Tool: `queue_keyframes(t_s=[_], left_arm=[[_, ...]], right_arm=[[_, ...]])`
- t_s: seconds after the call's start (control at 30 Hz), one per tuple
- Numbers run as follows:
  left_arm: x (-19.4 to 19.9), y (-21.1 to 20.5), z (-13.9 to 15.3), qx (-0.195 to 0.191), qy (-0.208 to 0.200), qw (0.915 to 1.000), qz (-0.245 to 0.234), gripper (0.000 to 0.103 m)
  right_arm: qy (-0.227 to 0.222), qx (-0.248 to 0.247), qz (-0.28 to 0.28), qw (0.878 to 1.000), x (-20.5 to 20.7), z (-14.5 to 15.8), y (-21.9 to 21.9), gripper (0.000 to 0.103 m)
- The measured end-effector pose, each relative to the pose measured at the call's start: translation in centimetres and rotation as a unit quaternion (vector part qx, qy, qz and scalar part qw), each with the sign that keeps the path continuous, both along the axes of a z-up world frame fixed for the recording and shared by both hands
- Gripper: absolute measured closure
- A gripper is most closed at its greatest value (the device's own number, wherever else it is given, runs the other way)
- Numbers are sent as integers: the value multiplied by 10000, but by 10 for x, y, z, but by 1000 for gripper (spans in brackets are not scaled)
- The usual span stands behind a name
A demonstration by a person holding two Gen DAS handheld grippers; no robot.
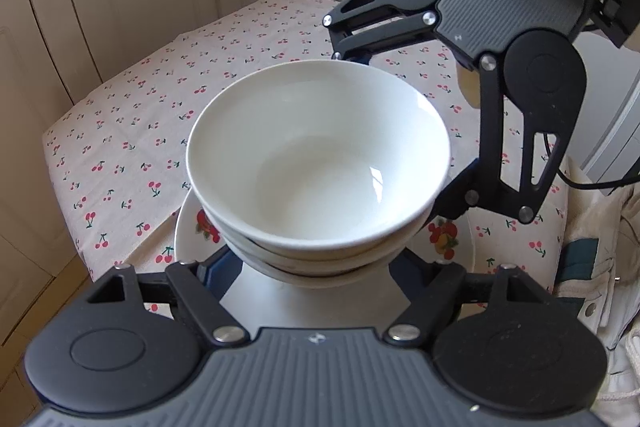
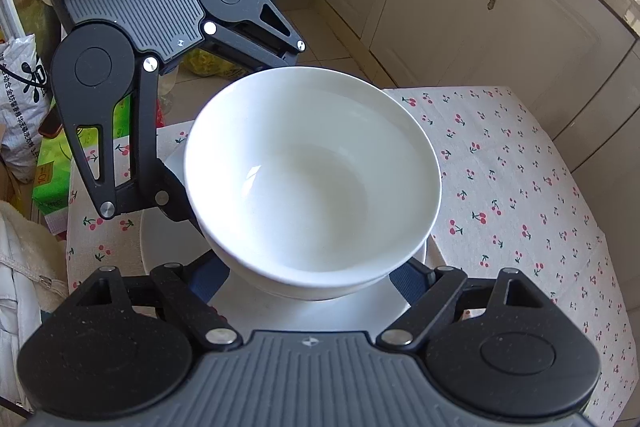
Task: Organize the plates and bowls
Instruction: 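Lift the bowl stack with both grippers and lower it onto the fruit-decal plates, then open both grippers and pull them away from the stacked bowls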
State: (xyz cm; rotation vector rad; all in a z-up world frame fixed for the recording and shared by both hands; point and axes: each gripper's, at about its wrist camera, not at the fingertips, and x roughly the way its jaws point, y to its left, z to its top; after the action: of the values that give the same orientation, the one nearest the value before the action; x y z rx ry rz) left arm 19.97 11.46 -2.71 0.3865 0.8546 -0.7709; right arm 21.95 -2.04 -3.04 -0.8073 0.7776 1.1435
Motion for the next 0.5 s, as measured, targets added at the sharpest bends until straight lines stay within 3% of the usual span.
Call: queue_keyframes(t_s=[0.33,0.5], left_arm=[[-5,1,1,-16,-101,9999,135,18],[-16,9,4,-102,-246,9988,406,11]], right_arm=[[-157,71,-151,9997,-7,0,-3,13],[-120,263,-418,9987,-9,7,-12,4]])
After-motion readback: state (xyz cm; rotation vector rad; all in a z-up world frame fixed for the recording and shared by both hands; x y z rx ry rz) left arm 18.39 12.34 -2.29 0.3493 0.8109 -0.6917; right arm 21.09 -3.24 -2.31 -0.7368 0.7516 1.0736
